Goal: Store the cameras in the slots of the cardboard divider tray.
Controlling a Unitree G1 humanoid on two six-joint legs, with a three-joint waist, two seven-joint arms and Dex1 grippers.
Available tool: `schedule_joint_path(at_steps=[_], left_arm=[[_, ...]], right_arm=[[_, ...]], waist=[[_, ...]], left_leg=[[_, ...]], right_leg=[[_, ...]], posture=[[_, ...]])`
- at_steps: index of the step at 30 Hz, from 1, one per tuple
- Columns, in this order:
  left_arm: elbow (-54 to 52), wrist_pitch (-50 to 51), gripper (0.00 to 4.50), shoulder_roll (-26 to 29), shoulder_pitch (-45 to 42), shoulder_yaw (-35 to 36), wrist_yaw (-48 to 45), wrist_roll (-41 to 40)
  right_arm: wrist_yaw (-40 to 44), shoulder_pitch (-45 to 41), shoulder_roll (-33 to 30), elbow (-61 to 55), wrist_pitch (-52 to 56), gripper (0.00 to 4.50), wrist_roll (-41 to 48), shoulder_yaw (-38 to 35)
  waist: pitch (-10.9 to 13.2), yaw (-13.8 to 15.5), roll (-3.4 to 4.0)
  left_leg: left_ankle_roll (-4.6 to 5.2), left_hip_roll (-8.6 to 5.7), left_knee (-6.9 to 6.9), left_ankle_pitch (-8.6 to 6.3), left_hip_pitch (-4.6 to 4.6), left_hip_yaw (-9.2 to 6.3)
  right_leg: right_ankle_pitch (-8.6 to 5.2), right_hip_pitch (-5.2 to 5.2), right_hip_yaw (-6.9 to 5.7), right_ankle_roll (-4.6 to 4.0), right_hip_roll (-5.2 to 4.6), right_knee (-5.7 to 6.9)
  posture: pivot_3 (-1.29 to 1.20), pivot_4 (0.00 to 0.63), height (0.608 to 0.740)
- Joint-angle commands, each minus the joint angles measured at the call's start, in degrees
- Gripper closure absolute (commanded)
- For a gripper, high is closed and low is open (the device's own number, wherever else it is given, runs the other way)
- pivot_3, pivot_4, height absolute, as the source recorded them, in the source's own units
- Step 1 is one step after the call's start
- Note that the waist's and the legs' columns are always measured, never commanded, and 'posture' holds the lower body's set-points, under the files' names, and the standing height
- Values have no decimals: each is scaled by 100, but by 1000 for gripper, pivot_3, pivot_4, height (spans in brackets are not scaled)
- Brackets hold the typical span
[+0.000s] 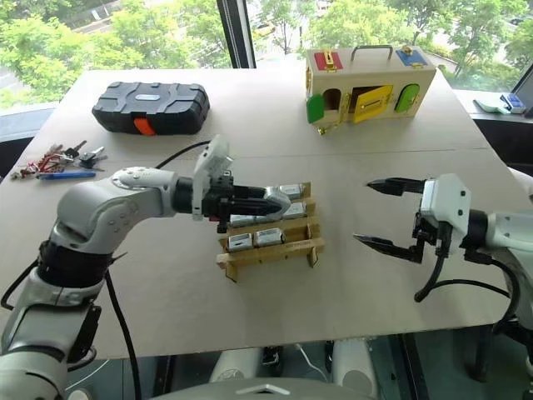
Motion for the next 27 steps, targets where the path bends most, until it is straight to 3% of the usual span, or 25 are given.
schedule_joint_path(at_steps=[1,16,27], left_arm=[[136,11,3763,-86,-352,-144,-403,104],[452,-456,3763,-297,-866,-1527,-1169,1592],[359,-554,3763,-325,-1017,-1977,-1128,2487]], right_arm=[[-5,-196,-14,-29,-121,0,-40,91],[-310,-27,80,-256,-207,0,-176,129],[-520,303,120,-419,-397,0,-266,80]], waist=[[1,2,-1],[2,3,-3],[2,-9,-3]], left_leg=[[1,0,0,1,-1,-1],[15,-2,0,4,-3,0],[15,3,1,4,2,-1]], right_leg=[[0,0,-1,0,0,0],[1,0,0,-2,1,-3],[-1,0,4,2,12,2]], posture=[[0,150,740],[0,150,740],[0,150,740]])
